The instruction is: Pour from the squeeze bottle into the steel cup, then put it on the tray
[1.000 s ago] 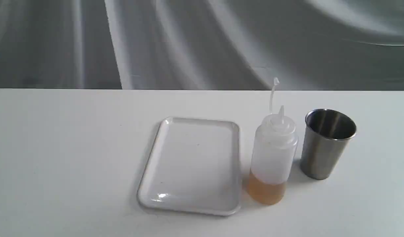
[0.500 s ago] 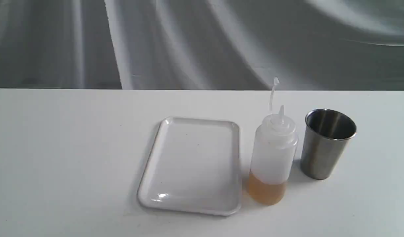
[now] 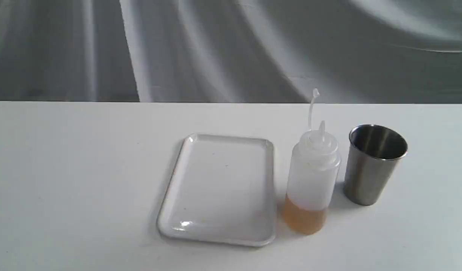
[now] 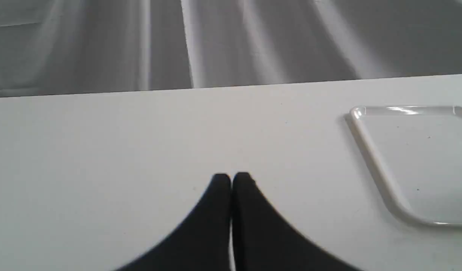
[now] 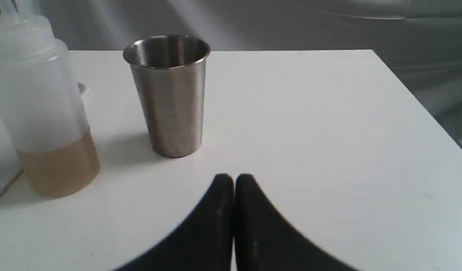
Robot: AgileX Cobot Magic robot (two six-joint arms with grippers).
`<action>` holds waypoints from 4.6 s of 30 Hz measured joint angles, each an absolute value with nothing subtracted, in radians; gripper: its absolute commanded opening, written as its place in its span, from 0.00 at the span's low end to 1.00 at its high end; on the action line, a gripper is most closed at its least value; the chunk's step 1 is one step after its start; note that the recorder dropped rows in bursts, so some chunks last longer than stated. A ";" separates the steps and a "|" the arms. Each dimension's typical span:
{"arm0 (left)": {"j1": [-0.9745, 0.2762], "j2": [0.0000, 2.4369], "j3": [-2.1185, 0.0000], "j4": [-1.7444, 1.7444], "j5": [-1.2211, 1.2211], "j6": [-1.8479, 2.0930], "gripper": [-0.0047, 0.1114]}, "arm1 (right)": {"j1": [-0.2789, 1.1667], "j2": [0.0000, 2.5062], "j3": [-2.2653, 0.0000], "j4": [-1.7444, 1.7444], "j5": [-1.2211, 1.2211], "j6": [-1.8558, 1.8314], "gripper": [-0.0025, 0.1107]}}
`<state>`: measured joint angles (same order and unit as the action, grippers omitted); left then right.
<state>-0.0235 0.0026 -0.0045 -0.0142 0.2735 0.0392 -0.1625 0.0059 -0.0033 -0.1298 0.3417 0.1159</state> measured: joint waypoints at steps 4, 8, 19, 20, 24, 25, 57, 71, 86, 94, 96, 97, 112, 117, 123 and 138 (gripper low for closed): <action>-0.023 0.003 -0.004 -0.014 0.274 0.039 0.04 | -0.162 0.006 -0.003 -0.124 0.286 0.116 0.02; -0.023 0.003 -0.004 -0.014 0.274 0.039 0.04 | -0.162 0.006 -0.003 -0.063 0.146 0.116 0.02; -0.023 0.003 -0.004 -0.014 0.274 0.039 0.04 | -0.162 0.006 -0.003 0.322 -0.201 0.116 0.02; -0.023 0.003 -0.004 -0.014 0.274 0.039 0.04 | -0.162 0.006 -0.003 0.381 -0.227 0.120 0.02; -0.023 0.003 -0.004 -0.014 0.274 0.039 0.04 | -0.162 0.006 -0.003 0.536 -0.273 0.215 0.02; -0.023 0.003 -0.004 -0.014 0.274 0.039 0.04 | -0.162 0.006 -0.003 0.561 -0.280 0.259 0.02; -0.023 0.003 -0.004 -0.014 0.274 0.039 0.04 | -0.162 0.004 -0.146 -0.413 -0.561 1.073 0.02; -0.023 0.003 -0.004 -0.014 0.274 0.039 0.04 | -0.162 0.303 -0.745 -0.617 -0.120 1.065 0.02; -0.023 0.003 -0.004 -0.014 0.274 0.039 0.04 | -0.018 0.741 -1.195 -0.230 0.382 0.761 0.02; -0.023 0.003 -0.004 -0.014 0.274 0.039 0.04 | 0.120 0.876 -1.240 0.017 0.431 0.309 0.02; -0.023 0.003 -0.004 -0.014 0.274 0.039 0.04 | 0.158 0.899 -1.224 0.037 0.426 0.224 0.02; -0.023 0.003 -0.004 -0.014 0.274 0.039 0.04 | 0.176 0.905 -1.208 0.043 0.418 0.196 0.02; -0.023 0.003 -0.004 -0.014 0.274 0.039 0.04 | 0.382 0.915 -0.697 0.314 -0.087 -0.312 0.02; -0.023 0.003 -0.004 -0.014 0.274 0.039 0.04 | 0.418 0.915 -0.549 0.408 -0.245 -0.417 0.02; -0.023 0.003 -0.004 -0.014 0.274 0.039 0.04 | 0.427 0.915 -0.433 0.425 -0.308 -0.428 0.02; -0.023 0.003 -0.004 -0.014 0.274 0.039 0.04 | 0.427 0.962 -0.329 0.428 -0.335 -0.411 0.67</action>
<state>-0.0235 0.0026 -0.0045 -0.0142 0.2735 0.0392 0.4270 0.9616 -0.3287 0.4281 -0.3354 -0.4112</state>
